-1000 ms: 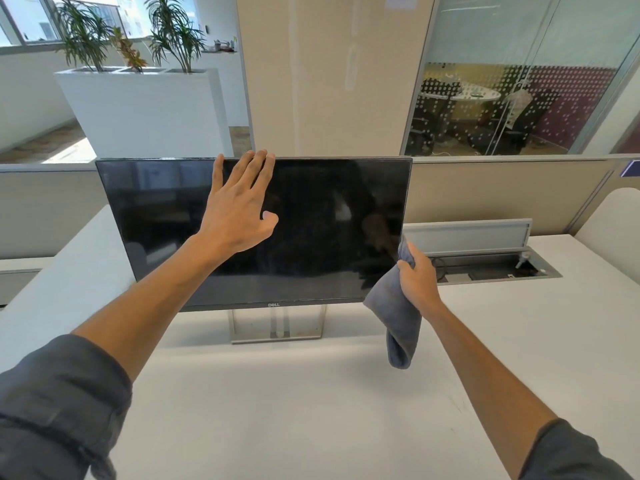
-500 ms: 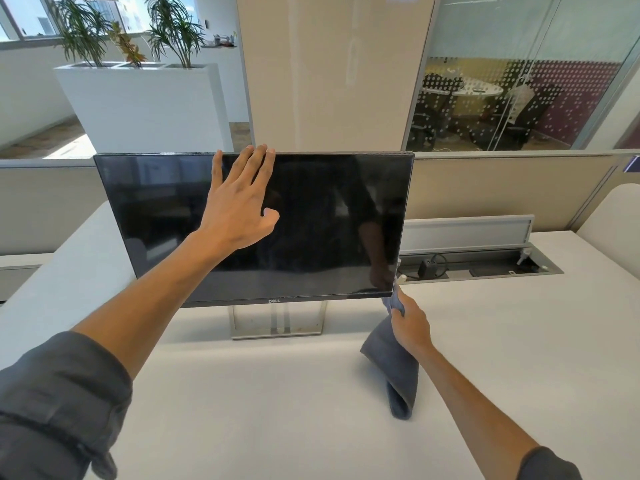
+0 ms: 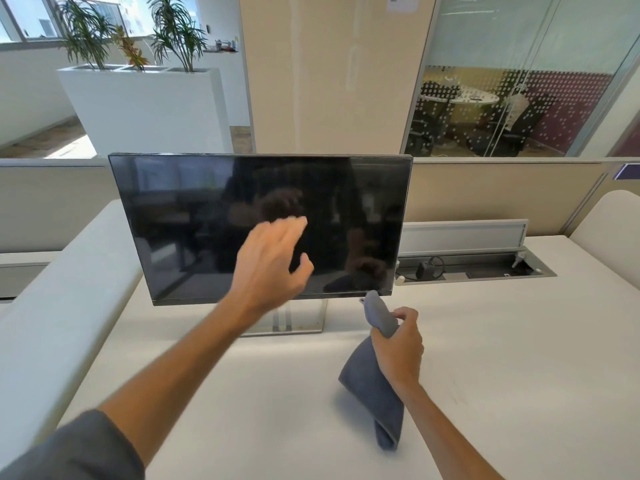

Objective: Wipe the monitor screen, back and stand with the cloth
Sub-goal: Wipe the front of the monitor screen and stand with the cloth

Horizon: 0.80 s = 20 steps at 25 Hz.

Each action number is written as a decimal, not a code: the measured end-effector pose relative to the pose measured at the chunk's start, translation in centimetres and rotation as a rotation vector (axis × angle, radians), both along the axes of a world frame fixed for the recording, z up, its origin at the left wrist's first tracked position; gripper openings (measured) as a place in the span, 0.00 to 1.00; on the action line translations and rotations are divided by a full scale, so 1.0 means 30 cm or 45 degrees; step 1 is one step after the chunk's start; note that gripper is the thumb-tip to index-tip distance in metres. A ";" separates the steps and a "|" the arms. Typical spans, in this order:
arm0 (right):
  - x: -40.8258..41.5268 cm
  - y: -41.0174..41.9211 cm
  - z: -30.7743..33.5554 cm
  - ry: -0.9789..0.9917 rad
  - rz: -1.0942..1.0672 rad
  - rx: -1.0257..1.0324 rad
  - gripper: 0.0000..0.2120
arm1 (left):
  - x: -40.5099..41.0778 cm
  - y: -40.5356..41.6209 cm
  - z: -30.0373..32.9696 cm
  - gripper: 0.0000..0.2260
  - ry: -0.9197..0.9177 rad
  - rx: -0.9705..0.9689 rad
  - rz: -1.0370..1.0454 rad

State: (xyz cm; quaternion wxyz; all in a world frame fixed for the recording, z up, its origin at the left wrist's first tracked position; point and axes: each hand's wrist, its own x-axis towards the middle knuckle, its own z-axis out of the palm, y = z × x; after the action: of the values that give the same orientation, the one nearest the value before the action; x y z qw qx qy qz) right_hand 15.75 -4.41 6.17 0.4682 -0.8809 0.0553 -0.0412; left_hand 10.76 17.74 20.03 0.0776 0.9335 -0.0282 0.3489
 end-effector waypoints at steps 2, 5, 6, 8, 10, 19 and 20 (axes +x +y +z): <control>-0.057 0.031 0.014 -0.181 0.084 0.048 0.27 | -0.043 -0.071 -0.102 0.23 0.324 -0.292 0.056; -0.117 0.086 0.030 -0.487 0.266 0.104 0.31 | -0.077 -0.135 -0.234 0.31 0.860 -0.941 0.033; -0.135 0.106 0.039 -0.547 0.335 0.145 0.31 | -0.086 -0.146 -0.259 0.31 0.923 -1.195 -0.044; -0.172 0.139 0.054 -0.625 0.490 0.206 0.30 | -0.106 -0.157 -0.283 0.24 0.917 -1.636 -0.171; -0.192 0.158 0.062 -0.611 0.605 0.215 0.33 | -0.123 -0.136 -0.292 0.16 0.820 -1.899 -0.171; -0.184 0.264 0.155 0.118 0.696 0.655 0.02 | -0.205 0.057 -0.250 0.12 0.577 -2.259 -0.222; -0.188 0.280 0.169 0.076 0.701 0.615 0.02 | -0.211 0.070 -0.247 0.12 0.542 -2.193 -0.134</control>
State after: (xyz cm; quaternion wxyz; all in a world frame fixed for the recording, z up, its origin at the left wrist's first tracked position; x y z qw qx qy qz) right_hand 10.12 3.98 11.23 0.6544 -0.7277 -0.1620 0.1263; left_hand 4.42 19.84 12.62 0.7724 0.5938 0.2161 0.0641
